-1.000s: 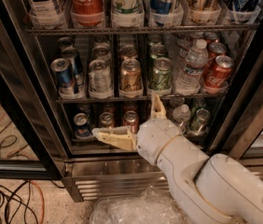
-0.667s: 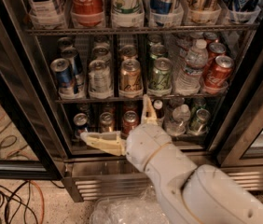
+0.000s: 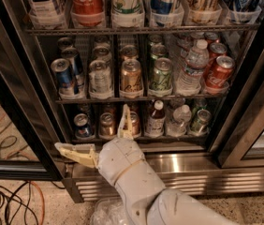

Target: Pick redbull can from middle shelf of fridge

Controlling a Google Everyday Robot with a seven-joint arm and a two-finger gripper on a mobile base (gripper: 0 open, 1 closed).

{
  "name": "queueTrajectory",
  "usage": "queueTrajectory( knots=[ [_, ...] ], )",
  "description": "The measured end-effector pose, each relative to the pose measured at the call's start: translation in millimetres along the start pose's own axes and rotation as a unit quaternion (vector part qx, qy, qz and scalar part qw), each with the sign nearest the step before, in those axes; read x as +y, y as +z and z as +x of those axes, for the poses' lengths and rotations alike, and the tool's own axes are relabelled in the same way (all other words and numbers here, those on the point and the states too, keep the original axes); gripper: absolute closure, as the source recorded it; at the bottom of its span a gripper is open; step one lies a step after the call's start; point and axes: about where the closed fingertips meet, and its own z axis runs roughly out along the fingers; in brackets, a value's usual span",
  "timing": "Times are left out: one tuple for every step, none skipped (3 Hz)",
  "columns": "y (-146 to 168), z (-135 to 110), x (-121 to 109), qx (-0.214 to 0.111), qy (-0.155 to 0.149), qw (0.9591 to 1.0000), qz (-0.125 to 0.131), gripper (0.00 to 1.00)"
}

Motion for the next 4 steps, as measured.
queueTrajectory(
  knots=[
    [0.6, 0.2, -7.6, 0.001, -0.011, 0.9998, 0.017, 0.00],
    [6.5, 4.2, -3.3, 0.000, -0.010, 0.9998, 0.014, 0.00],
    [19.1, 8.0, 3.6, -0.007, 0.000, 0.9998, 0.021, 0.00],
    [36.3, 8.3, 10.1, -0.019, -0.008, 0.9989, 0.042, 0.00]
  ],
)
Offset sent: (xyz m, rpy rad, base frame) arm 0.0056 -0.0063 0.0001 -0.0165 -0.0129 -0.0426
